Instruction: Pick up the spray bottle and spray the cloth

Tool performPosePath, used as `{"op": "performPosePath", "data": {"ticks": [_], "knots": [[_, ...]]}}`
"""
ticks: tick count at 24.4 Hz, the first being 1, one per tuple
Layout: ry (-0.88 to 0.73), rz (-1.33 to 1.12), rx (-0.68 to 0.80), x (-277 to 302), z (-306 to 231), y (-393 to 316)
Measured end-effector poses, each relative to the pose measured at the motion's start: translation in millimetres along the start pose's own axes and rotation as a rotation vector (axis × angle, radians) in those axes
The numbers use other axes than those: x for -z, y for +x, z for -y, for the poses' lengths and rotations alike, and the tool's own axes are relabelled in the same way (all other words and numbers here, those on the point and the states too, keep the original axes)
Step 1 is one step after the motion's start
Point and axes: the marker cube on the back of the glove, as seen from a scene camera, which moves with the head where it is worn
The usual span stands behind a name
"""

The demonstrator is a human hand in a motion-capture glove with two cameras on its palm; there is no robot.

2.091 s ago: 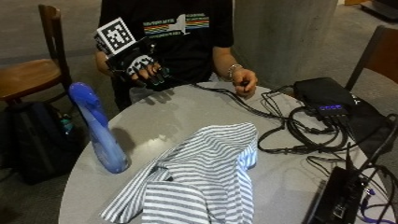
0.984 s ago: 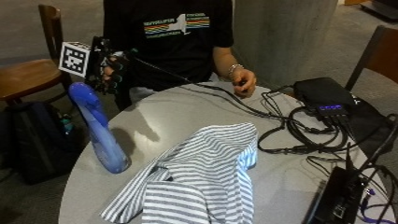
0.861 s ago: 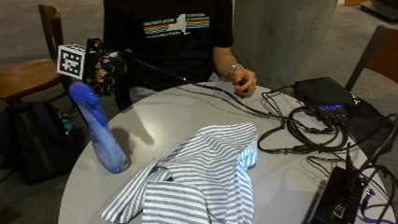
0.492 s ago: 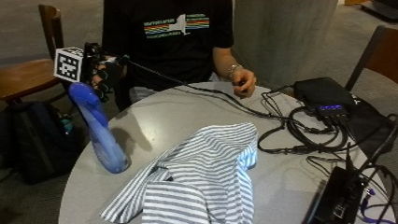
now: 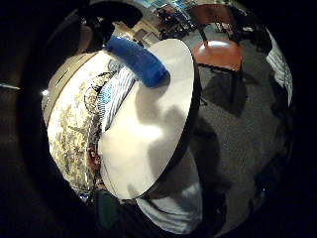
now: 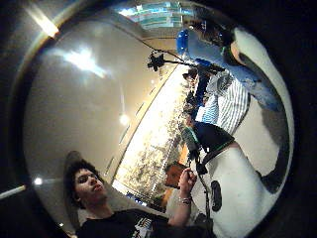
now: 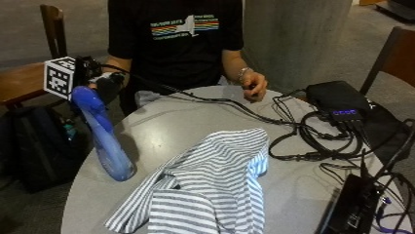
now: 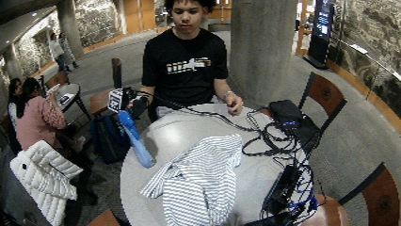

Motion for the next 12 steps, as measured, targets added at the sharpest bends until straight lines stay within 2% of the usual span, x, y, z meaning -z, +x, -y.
{"op": "performPosePath", "data": {"ticks": [8,12], "knots": [[0.003,-0.099,-0.082,-19.4,63.3,25.6],[-0.022,-0.125,-0.074,-31.0,85.2,24.0]]}}
